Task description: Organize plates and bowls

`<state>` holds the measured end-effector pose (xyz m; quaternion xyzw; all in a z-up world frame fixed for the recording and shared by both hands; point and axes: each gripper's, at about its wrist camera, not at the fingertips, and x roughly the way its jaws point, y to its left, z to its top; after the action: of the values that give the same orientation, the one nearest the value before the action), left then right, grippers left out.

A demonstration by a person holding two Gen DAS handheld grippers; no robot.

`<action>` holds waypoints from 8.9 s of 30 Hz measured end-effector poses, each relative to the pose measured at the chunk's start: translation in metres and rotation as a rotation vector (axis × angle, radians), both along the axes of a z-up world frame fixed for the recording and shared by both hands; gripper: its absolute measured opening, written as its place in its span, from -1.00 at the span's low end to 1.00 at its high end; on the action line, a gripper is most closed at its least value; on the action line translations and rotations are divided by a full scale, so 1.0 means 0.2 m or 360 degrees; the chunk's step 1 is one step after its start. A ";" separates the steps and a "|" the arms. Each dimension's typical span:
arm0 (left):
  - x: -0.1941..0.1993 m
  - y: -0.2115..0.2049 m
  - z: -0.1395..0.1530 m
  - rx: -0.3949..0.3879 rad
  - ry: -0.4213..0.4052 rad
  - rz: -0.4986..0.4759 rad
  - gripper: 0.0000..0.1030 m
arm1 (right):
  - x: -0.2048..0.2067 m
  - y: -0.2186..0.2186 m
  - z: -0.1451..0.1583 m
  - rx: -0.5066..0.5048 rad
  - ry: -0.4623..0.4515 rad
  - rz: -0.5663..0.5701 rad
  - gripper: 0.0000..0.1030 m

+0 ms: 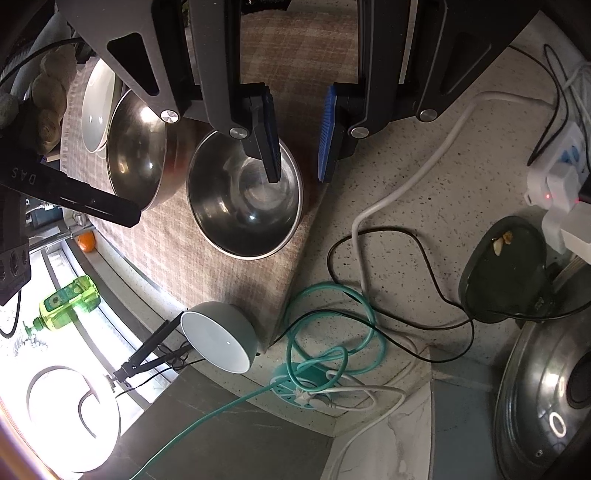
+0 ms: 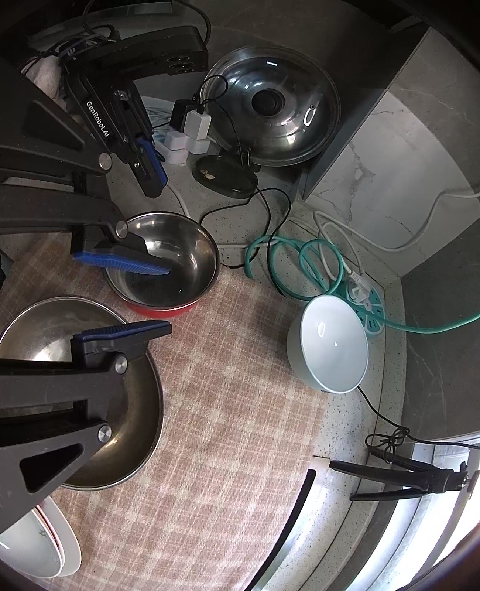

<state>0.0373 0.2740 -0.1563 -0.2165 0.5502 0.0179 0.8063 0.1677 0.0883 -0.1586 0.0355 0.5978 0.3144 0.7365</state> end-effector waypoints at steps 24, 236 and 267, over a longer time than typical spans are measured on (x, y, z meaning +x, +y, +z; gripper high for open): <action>0.02 0.01 -0.07 -0.0054 0.0036 0.0003 -0.64 | 0.09 0.12 -0.16 -0.0069 0.0090 0.0033 -0.55; 0.16 -0.43 0.17 0.0151 -0.0122 -0.0388 -0.79 | -0.16 -0.59 0.18 -0.0150 -0.0196 -0.0334 -0.73; 0.30 -0.07 0.25 0.0201 -0.0242 -0.0213 -0.57 | 0.14 -0.31 0.31 0.0037 -0.0172 -0.0323 -0.45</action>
<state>0.0981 0.2591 -0.1062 -0.1288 0.4984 -0.0179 0.8571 0.1952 0.0259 -0.0969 0.0873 0.5468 0.2465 0.7954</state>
